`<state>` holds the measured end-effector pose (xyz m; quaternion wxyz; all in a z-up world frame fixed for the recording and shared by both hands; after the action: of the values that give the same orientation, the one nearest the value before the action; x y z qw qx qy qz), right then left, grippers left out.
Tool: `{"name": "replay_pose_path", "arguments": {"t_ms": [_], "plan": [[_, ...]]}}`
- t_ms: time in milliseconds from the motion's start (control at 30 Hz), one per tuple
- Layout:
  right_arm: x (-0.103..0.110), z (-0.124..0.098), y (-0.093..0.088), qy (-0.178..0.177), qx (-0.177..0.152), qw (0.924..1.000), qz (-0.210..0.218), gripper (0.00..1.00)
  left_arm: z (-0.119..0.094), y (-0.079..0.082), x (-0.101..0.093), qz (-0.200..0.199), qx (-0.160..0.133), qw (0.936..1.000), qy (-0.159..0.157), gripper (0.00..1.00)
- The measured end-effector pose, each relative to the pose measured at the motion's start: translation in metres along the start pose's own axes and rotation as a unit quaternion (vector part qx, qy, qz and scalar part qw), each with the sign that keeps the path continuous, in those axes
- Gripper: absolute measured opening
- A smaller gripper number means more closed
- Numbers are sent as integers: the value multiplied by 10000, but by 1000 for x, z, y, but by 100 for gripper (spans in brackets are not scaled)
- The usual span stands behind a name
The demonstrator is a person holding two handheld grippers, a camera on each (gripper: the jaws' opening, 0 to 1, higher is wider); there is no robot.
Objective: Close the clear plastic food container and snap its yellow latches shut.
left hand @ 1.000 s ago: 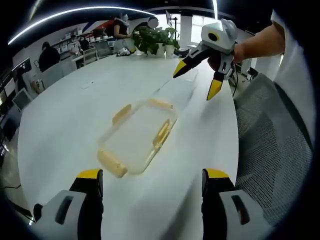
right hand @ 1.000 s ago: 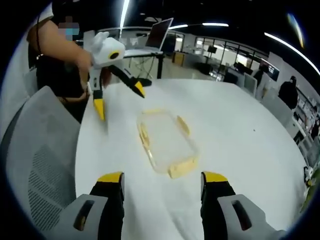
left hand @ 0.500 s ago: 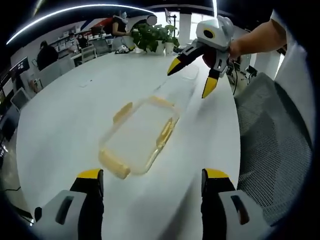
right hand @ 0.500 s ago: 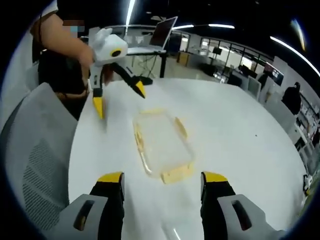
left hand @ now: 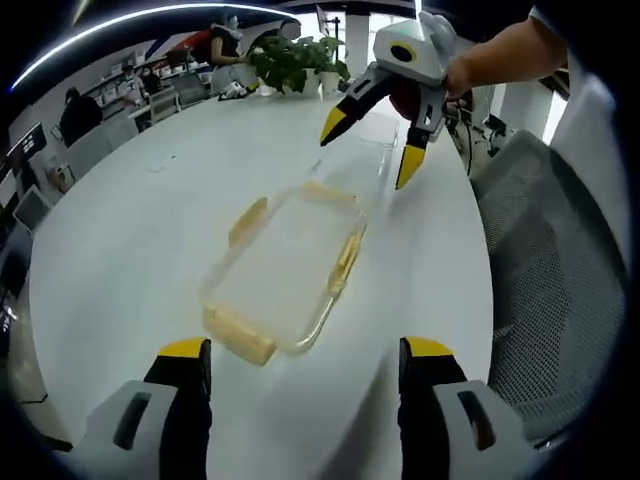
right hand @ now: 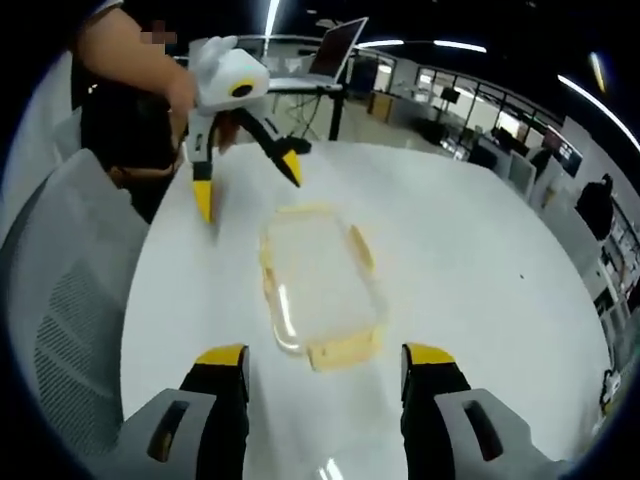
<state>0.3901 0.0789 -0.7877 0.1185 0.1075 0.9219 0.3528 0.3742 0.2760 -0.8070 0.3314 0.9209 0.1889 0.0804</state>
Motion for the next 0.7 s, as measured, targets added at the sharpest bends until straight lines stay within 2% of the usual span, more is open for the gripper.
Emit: {"name": "replay_pose_path", "arguments": {"t_ms": [300,700], "plan": [[-6,7,-2,146,144,9998,-81,60,3,-3,11,240,174,9995,-54,76],[-6,19,-8,387,461,9970,-483,59,7,-8,22,623,481,9968,-120,71]]}}
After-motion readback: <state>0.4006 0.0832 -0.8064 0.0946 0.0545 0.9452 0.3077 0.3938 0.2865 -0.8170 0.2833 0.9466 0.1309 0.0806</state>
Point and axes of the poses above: the point that each gripper's makers call its tool centre point, and the gripper's own axes: z roughly forward along the fingers, x roughly to its left, y roughly out of its top, the point moved 3 cm from there along -z, roughly backward along the fingers
